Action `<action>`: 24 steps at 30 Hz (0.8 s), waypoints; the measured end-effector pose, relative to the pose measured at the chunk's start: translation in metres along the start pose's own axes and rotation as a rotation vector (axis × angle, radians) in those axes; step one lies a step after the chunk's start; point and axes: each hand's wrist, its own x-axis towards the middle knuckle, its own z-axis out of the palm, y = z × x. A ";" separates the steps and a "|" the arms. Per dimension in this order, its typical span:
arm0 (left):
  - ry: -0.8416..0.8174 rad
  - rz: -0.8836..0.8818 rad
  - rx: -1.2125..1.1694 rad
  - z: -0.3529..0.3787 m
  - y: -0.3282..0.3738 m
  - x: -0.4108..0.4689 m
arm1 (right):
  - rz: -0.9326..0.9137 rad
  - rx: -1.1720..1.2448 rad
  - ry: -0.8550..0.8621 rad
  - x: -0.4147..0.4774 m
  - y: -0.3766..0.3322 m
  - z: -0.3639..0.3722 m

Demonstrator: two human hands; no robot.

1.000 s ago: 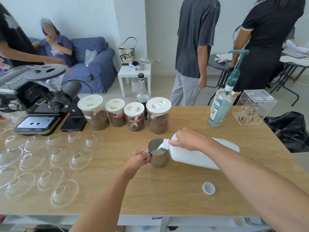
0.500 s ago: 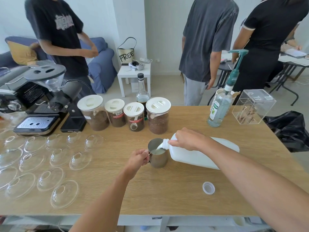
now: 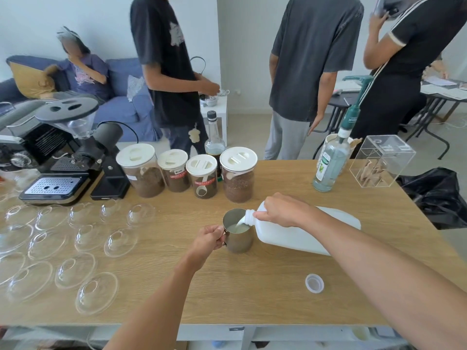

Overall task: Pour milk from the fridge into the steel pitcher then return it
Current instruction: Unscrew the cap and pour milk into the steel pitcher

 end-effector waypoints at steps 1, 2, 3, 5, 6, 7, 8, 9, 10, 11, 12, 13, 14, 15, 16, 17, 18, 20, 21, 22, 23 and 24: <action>-0.001 0.003 0.001 0.000 0.000 0.000 | 0.003 0.000 -0.002 0.000 0.000 0.000; -0.003 0.005 -0.002 0.000 0.000 0.000 | 0.004 -0.001 -0.004 0.000 -0.001 -0.001; -0.003 0.007 -0.005 0.000 0.000 0.000 | 0.003 -0.003 -0.005 0.000 -0.001 -0.001; -0.003 0.007 -0.004 0.000 0.001 -0.001 | 0.003 -0.010 -0.007 0.000 -0.002 -0.002; -0.002 0.007 -0.004 -0.001 0.001 -0.001 | 0.003 -0.013 -0.007 -0.001 -0.002 -0.002; -0.002 0.009 -0.006 -0.001 0.001 -0.001 | 0.004 -0.015 -0.007 -0.001 -0.002 -0.002; -0.001 0.010 -0.007 -0.001 0.002 -0.001 | 0.004 -0.013 -0.008 0.000 -0.002 -0.002; -0.001 0.010 -0.007 0.000 0.002 -0.001 | 0.003 -0.011 -0.008 0.000 -0.002 -0.001; -0.001 0.010 -0.006 0.000 0.002 -0.001 | 0.002 -0.008 -0.008 0.000 -0.002 -0.001; 0.000 0.010 -0.005 0.000 0.002 -0.001 | 0.001 -0.005 -0.008 0.001 -0.002 -0.001; 0.001 0.009 -0.003 0.000 0.003 -0.001 | 0.002 -0.002 -0.009 0.001 -0.002 -0.001; 0.000 0.009 -0.001 0.000 0.002 -0.001 | 0.002 0.001 -0.011 0.000 -0.002 -0.001; -0.002 0.010 -0.002 0.000 0.002 -0.001 | 0.000 0.000 -0.012 0.000 -0.002 -0.001; -0.005 0.011 -0.007 0.000 0.002 -0.001 | -0.002 -0.003 -0.012 -0.001 -0.002 -0.002; -0.005 0.011 -0.012 0.000 0.002 -0.001 | -0.003 -0.006 -0.011 -0.001 -0.002 -0.002; -0.005 0.011 -0.014 0.000 0.001 -0.001 | -0.003 -0.006 -0.009 -0.002 -0.002 -0.002; -0.003 0.012 -0.014 -0.001 0.001 0.000 | -0.003 -0.006 -0.008 -0.002 -0.002 -0.002; -0.002 0.019 -0.017 -0.001 -0.001 0.001 | -0.006 -0.009 -0.005 -0.002 -0.002 -0.002; -0.002 0.022 -0.019 -0.002 -0.001 0.001 | -0.009 -0.010 -0.002 -0.002 -0.002 -0.002; -0.002 0.022 -0.021 -0.002 -0.002 0.001 | -0.011 -0.009 0.001 -0.001 -0.002 -0.001; -0.003 0.019 -0.020 -0.002 -0.002 0.001 | -0.013 -0.008 0.003 -0.001 -0.001 -0.001; -0.005 0.017 -0.019 -0.002 -0.002 0.001 | -0.013 -0.010 0.004 -0.001 -0.001 -0.001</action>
